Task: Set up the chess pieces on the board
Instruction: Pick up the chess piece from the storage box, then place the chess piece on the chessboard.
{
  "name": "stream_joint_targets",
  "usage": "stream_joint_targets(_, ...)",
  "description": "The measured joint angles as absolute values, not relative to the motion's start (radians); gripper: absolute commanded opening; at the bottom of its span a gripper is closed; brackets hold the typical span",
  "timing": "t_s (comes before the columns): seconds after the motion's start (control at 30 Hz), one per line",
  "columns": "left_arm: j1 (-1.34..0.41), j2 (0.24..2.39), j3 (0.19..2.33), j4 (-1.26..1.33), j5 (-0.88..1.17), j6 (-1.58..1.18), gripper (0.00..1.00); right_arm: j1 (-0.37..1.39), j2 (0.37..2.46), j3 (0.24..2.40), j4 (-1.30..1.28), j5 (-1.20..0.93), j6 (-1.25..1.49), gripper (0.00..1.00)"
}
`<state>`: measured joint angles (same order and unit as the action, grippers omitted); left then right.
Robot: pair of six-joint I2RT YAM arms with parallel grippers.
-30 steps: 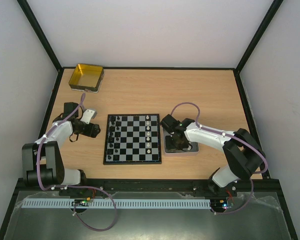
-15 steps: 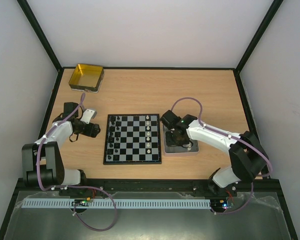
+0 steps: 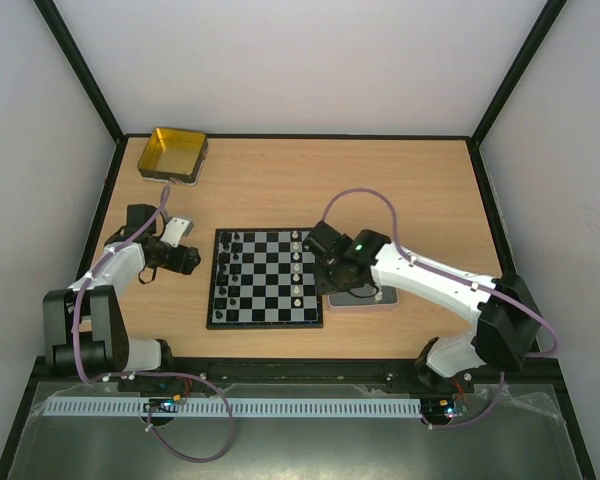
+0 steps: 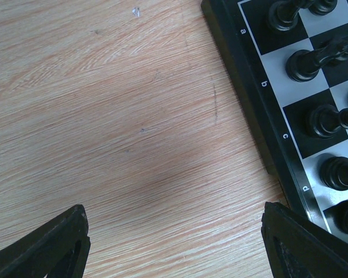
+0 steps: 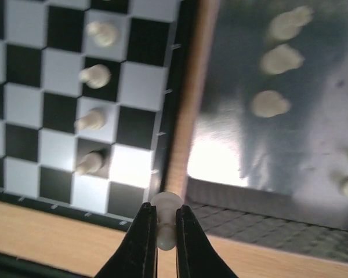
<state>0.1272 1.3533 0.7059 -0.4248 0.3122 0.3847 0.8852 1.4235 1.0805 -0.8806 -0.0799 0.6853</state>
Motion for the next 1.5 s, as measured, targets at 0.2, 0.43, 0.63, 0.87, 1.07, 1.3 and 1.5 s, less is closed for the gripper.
stream_joint_targets(0.2, 0.127, 1.344, 0.706, -0.424, 0.31, 0.385, 0.81, 1.024, 1.484, 1.116, -0.867, -0.099, 0.735, 0.03)
stream_joint_targets(0.43, 0.127, 1.329, 0.706, -0.424, 0.309, 0.385, 0.81, 1.078, 1.557, 1.117, -0.838, -0.113, 0.771, 0.02)
stream_joint_targets(0.63, 0.127, 1.32, 0.706, -0.424, 0.306, 0.385, 0.81, 1.093, 1.591, 1.117, -0.805, -0.125, 0.783, 0.02)
stream_joint_targets(0.87, 0.127, 1.32, 0.706, -0.424, 0.305, 0.385, 0.81, 1.104, 1.622, 1.117, -0.773, -0.134, 0.791, 0.02)
stream_joint_targets(1.07, 0.127, 1.32, 0.706, -0.424, 0.305, 0.385, 0.81, 1.104, 1.65, 1.117, -0.75, -0.137, 0.794, 0.02)
stream_joint_targets(1.3, 0.127, 1.32, 0.706, -0.423, 0.305, 0.384, 0.81, 1.104, 1.678, 1.117, -0.746, -0.146, 0.794, 0.02)
stream_joint_targets(1.5, 0.127, 1.32, 0.706, -0.42, 0.305, 0.384, 0.82, 1.106, 1.685, 1.117, -0.746, -0.157, 0.794, 0.02)
